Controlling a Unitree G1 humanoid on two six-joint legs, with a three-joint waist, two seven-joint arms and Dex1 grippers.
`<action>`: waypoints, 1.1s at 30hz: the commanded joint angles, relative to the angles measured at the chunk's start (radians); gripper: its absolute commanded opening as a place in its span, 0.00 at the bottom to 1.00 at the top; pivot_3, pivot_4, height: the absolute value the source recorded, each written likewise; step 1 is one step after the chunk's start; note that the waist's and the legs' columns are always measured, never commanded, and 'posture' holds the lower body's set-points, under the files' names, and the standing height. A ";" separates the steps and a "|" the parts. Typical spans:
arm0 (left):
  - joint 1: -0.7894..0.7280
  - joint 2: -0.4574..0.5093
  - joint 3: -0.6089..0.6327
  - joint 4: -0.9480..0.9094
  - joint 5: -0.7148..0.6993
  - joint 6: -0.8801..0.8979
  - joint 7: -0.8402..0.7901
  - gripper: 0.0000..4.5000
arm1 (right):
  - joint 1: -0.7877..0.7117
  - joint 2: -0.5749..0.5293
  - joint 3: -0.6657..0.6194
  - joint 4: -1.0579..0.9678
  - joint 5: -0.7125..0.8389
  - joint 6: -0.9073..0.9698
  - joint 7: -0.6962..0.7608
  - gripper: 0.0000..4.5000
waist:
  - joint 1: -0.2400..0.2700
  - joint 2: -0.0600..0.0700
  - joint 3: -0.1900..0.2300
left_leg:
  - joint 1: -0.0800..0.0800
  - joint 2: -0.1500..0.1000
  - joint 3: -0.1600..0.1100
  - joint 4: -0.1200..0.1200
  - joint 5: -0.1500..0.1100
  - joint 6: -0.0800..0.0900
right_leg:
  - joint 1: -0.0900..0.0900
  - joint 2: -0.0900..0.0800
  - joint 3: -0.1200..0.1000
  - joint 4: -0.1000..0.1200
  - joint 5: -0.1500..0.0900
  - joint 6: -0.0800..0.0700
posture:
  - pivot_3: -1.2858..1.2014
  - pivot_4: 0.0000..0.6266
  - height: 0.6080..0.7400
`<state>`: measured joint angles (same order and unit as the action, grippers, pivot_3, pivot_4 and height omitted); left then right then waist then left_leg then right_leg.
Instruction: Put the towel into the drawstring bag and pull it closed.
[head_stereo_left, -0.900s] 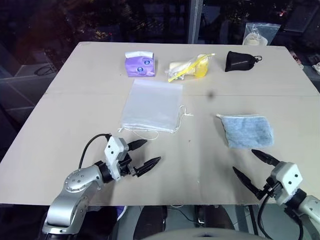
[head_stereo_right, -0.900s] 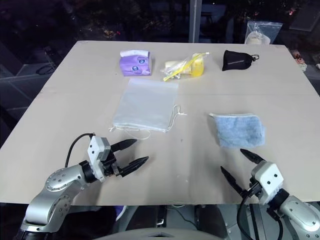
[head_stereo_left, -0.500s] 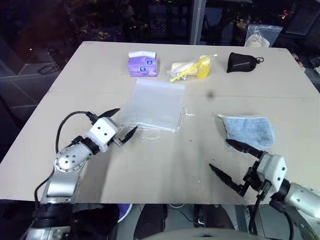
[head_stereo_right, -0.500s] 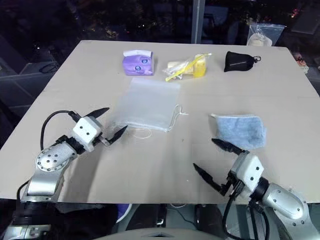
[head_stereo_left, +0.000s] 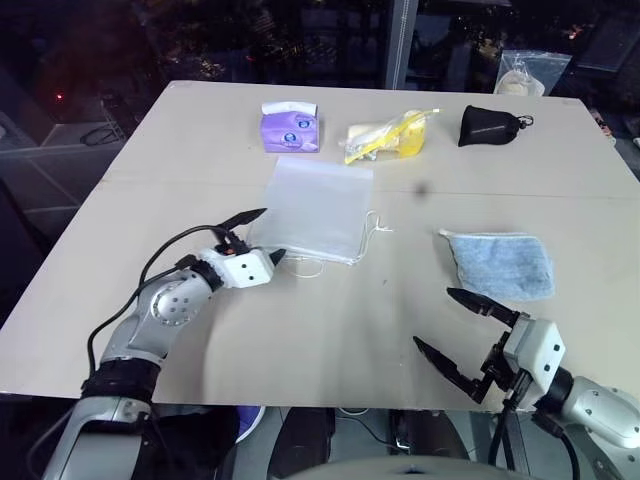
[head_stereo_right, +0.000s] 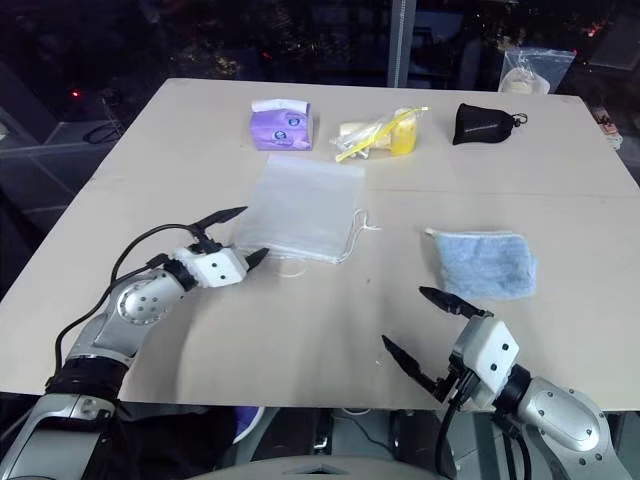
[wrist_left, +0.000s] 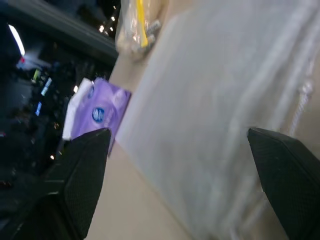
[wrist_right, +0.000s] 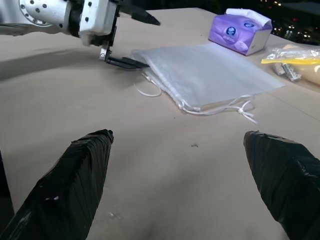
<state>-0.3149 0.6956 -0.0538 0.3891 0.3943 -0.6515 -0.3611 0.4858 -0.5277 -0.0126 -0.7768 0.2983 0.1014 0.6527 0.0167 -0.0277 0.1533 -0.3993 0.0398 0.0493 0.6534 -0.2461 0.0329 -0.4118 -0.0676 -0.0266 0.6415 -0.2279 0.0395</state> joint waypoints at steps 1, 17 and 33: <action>-0.056 -0.005 -0.028 0.030 0.004 -0.025 0.011 0.99 | -0.014 0.014 0.000 -0.023 -0.015 -0.008 -0.031 1.00 | -0.001 0.000 0.000 | 0.000 0.000 0.000 0.000 0.000 0.000 | 0.000 0.000 0.000 0.000 0.000 0.000 | 0.52 0.24 1.00; -0.236 -0.080 -0.009 -0.255 -0.831 1.149 -0.670 0.01 | -0.135 0.065 -0.187 -0.052 0.056 0.386 -0.269 1.00 | -0.004 0.000 0.001 | -0.002 -0.001 -0.002 0.002 0.000 0.000 | 0.000 0.003 0.000 0.001 0.002 0.004 | 0.52 0.24 1.00; -0.340 -0.212 0.015 -0.397 -0.912 1.480 -0.454 0.01 | -0.648 -0.026 -0.245 0.688 0.156 0.806 -0.181 1.00 | -0.013 0.000 0.001 | 0.000 -0.002 -0.002 0.002 0.000 0.000 | 0.000 0.007 0.005 0.001 0.004 0.000 | 0.52 0.24 1.00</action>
<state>-0.6291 0.4863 -0.0497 0.0121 -0.5271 0.8428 -0.8340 -0.1663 -0.5519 -0.3016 -0.1319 0.4241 0.8730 0.4160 0.0041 -0.0280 0.1540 -0.3989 0.0383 0.0475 0.6552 -0.2459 0.0331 -0.4113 -0.0598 -0.0217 0.6427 -0.2235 0.0396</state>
